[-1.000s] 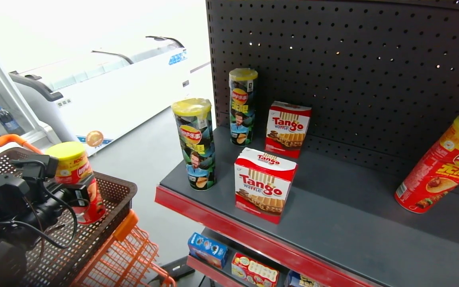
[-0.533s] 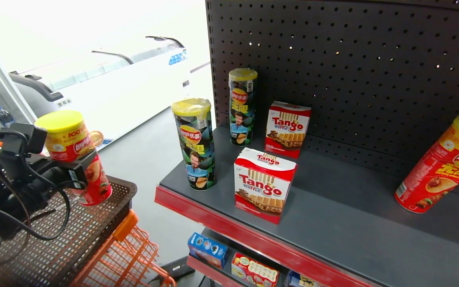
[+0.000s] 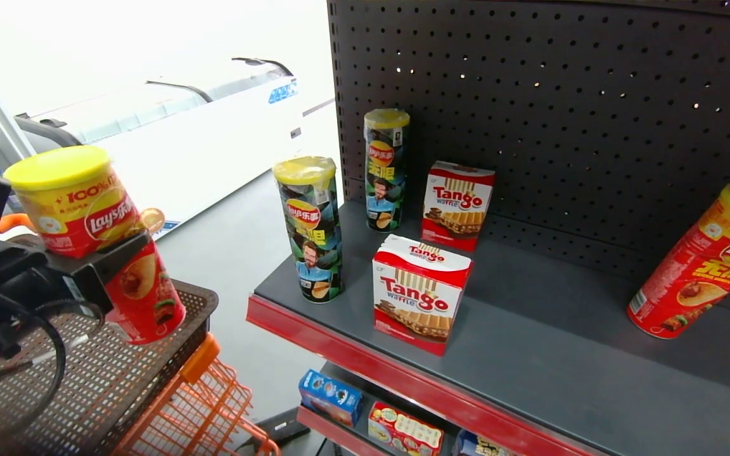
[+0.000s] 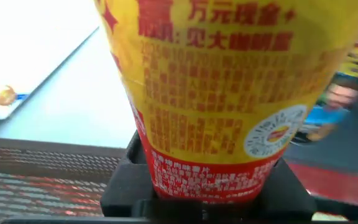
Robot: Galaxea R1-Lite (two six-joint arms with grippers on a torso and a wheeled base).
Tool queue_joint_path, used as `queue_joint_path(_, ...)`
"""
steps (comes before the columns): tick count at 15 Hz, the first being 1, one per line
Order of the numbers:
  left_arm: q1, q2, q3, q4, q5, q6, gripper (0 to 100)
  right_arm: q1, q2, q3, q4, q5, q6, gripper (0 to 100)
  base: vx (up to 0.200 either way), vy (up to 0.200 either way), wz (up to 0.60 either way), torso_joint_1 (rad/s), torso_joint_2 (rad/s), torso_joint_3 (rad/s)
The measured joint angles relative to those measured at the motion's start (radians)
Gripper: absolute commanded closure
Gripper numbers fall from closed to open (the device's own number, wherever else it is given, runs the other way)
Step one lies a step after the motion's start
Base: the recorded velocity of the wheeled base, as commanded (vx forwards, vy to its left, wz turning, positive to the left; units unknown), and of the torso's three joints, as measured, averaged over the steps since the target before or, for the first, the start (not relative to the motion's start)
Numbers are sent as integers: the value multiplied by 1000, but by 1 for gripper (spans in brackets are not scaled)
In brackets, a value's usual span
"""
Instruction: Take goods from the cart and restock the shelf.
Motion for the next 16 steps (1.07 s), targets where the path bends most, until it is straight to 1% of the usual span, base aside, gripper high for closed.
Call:
queue_joint_path(1,-21,-30,23,9,0,-6,100,0,0,0,0,0,0,0,0,0,0,0,0,0)
queue_joint_path(3,-108,-96,58,23,-1,-19,100,0,0,0,0,0,0,0,0,0,0,0,0,0)
queue_joint_path(4,-157,-113,69,30,-3,-37,100,0,0,0,0,0,0,0,0,0,0,0,0,0)
queue_joint_path(5,-192,-129,81,31,-8,-59,100,0,0,0,0,0,0,0,0,0,0,0,0,0)
queue_joint_path(6,-209,-140,89,33,-20,-65,100,0,0,0,0,0,0,0,0,0,0,0,0,0)
queue_joint_path(9,-249,-157,97,41,-29,-61,100,0,0,0,0,0,0,0,0,0,0,0,0,0)
queue_joint_path(10,-279,-160,96,60,-29,-60,100,1,0,0,0,0,0,0,0,0,0,0,0,0)
queue_joint_path(13,-357,-163,75,76,-28,-61,100,0,0,0,0,0,0,0,0,0,0,0,0,0)
queue_joint_path(16,-408,-160,70,78,-29,-60,100,0,0,0,0,0,0,0,0,0,0,0,0,0)
